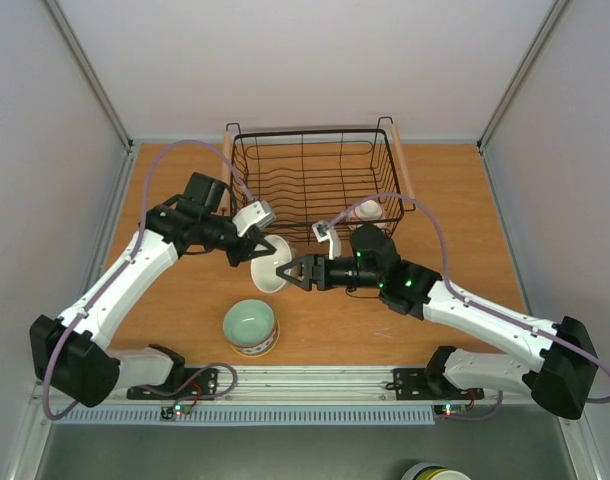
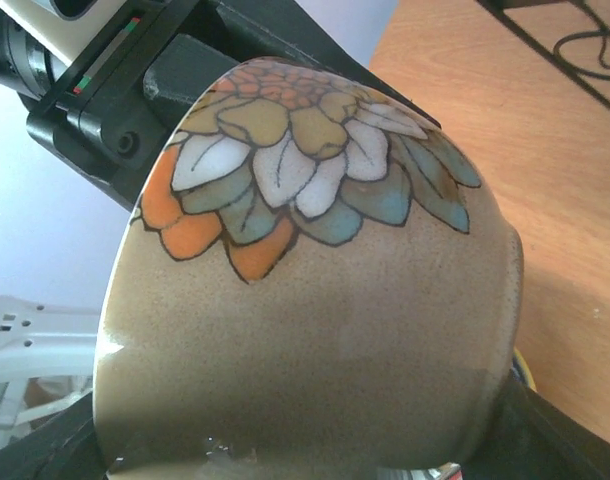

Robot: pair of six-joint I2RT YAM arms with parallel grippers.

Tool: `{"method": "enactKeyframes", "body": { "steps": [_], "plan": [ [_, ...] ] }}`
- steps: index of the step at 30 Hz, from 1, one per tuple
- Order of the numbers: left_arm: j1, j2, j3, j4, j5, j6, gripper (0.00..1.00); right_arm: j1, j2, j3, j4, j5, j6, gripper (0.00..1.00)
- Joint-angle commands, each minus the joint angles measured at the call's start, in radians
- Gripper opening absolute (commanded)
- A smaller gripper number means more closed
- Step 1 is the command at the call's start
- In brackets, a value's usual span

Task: Load the bowls into the dish rack

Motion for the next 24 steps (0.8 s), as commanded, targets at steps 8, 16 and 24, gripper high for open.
{"method": "enactKeyframes", "body": {
  "steps": [8,16,24],
  "plan": [
    [-0.01,-0.065,-0.015,0.236,-0.32,-0.184,0.78,-0.08,0.136,0.528,-0.654,0.409,-0.467,0.01],
    [-0.005,-0.066,-0.031,0.292,-0.469,-0.243,0.96,-0.195,0.619,1.09,-1.064,0.854,-0.619,0.01],
    [-0.001,-0.068,-0.033,0.286,-0.428,-0.237,0.96,-0.226,1.263,1.913,-1.513,1.225,-0.74,0.01]
  ]
}}
